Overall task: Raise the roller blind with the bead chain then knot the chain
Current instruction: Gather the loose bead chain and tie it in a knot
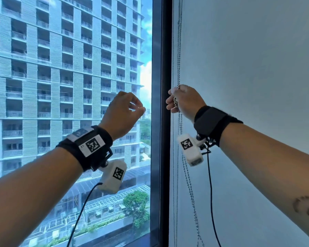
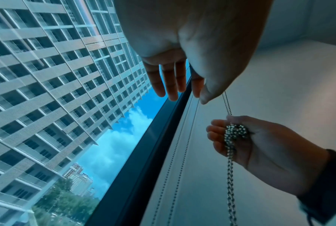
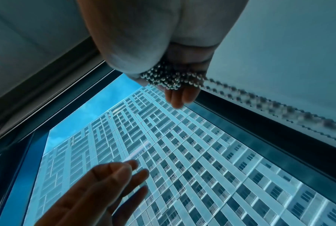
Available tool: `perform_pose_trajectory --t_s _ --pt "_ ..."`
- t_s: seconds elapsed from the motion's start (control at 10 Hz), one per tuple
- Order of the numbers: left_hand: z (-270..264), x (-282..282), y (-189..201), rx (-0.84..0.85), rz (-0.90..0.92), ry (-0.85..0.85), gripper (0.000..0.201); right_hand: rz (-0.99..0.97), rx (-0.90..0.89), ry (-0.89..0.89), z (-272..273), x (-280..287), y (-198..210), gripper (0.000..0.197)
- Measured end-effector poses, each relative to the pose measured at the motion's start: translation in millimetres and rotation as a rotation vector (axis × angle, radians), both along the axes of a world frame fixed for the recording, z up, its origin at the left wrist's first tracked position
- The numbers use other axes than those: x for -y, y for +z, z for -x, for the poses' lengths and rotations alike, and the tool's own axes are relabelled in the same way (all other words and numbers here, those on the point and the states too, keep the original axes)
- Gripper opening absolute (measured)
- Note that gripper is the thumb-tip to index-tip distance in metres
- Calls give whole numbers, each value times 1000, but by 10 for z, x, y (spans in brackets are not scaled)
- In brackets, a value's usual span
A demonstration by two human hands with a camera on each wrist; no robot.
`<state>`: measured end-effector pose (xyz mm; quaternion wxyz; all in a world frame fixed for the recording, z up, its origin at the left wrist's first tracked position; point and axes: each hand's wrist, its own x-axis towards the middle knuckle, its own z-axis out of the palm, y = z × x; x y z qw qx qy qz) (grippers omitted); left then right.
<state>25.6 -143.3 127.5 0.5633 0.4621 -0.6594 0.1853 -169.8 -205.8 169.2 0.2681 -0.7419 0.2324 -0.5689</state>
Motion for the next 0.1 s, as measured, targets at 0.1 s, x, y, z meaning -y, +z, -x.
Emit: perform_pose_trajectory --t_s 0.1 --pt "-166 53 -59 -3 -38 74 7 176 -73 -331 31 210 -83 67"
